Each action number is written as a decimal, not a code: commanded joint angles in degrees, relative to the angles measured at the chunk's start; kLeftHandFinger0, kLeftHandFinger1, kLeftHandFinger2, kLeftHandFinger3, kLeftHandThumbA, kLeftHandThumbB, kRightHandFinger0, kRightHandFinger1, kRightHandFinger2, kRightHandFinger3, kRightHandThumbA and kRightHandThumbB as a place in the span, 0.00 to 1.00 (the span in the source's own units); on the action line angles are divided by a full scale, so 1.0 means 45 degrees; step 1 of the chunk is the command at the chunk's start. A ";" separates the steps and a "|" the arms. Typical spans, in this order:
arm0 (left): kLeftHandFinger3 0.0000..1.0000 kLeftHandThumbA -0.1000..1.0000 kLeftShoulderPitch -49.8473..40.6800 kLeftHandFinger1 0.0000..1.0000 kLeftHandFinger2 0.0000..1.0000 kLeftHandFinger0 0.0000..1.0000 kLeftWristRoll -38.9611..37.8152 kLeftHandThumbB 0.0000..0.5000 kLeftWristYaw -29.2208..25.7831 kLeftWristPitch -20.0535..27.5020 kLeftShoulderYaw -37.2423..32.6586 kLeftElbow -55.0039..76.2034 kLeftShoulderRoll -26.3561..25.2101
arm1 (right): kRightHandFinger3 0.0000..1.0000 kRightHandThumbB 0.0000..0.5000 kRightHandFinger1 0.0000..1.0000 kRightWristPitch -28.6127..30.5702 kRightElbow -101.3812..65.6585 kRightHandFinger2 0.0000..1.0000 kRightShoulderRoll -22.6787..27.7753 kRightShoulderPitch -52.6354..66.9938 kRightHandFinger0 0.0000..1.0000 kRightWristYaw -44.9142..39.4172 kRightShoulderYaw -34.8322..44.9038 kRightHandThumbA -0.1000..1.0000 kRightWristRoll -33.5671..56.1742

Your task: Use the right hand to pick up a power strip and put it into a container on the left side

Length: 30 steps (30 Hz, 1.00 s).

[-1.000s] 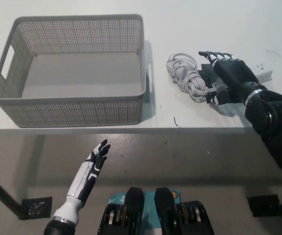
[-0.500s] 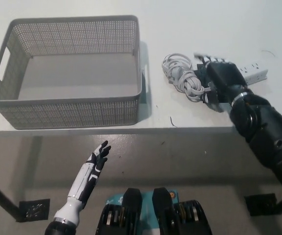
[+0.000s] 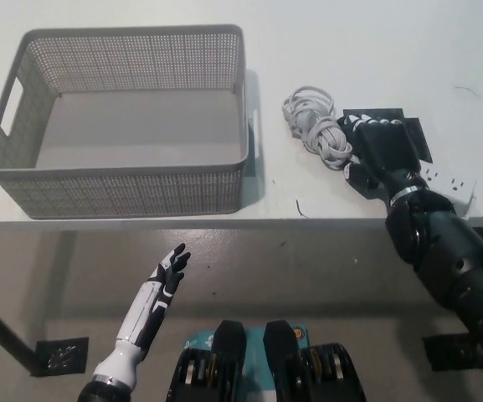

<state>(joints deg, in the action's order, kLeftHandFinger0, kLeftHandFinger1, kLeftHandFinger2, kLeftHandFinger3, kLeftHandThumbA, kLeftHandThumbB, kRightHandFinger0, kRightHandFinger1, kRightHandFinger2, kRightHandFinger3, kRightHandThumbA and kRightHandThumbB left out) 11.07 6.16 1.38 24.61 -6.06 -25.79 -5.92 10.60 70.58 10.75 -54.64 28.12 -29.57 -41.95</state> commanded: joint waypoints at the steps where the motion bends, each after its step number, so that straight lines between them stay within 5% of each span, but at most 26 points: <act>1: 1.00 1.00 0.0300 1.00 1.00 1.00 0.0106 0.20 -0.0094 0.0515 0.0060 0.0478 -0.0236 | 0.69 0.49 0.24 0.2476 0.0732 0.72 -0.0273 -0.1613 0.00 0.6761 -0.0760 0.00 -0.1175; 2: 1.00 1.00 0.0305 1.00 1.00 1.00 0.0117 0.20 -0.0096 0.0515 0.0055 0.0467 -0.0239 | 0.64 0.57 0.20 0.2456 0.0580 0.72 -0.0151 -0.1844 0.00 0.7031 -0.0842 0.00 -0.1314; 5: 1.00 1.00 0.0295 1.00 1.00 1.00 0.0051 0.20 -0.0077 0.0515 0.0065 0.0457 -0.0241 | 0.72 0.58 0.19 0.2578 0.0276 0.76 0.0066 -0.2328 0.00 0.7175 -0.0883 0.00 -0.1394; 7: 1.00 1.00 0.0285 1.00 1.00 1.00 0.0161 0.18 -0.0165 0.0515 0.0040 0.0473 -0.0250 | 0.83 0.36 0.25 0.2319 -0.0488 0.81 0.0384 -0.2900 0.00 0.7148 -0.0752 0.00 -0.1527; 12: 1.00 1.00 0.0321 1.00 1.00 1.00 0.0217 0.15 -0.0189 0.0515 0.0028 0.0436 -0.0267 | 0.77 0.29 0.19 0.2031 -0.1647 0.72 0.0848 -0.3877 0.00 0.7040 -0.0407 0.00 -0.1700; 26: 1.00 1.00 0.0413 1.00 1.00 1.00 0.0116 0.20 -0.0026 0.0515 0.0068 0.0466 -0.0269 | 0.92 0.42 0.16 0.2022 -0.3170 0.79 0.1856 -0.5087 0.00 0.6401 -0.0122 0.00 -0.2055; 30: 1.00 1.00 0.0409 1.00 1.00 1.00 0.0084 0.20 -0.0011 0.0514 0.0075 0.0465 -0.0264 | 0.91 0.39 0.10 0.1994 -0.3633 0.70 0.1995 -0.5234 0.00 0.6623 0.0024 0.00 -0.2162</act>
<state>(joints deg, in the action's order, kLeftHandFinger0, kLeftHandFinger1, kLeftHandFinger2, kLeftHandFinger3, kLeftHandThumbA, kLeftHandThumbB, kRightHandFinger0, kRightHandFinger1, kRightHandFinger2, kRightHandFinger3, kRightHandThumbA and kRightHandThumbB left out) 11.37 6.20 1.38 24.64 -6.03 -25.66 -6.15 16.24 60.46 16.42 -68.13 48.30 -31.30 -49.08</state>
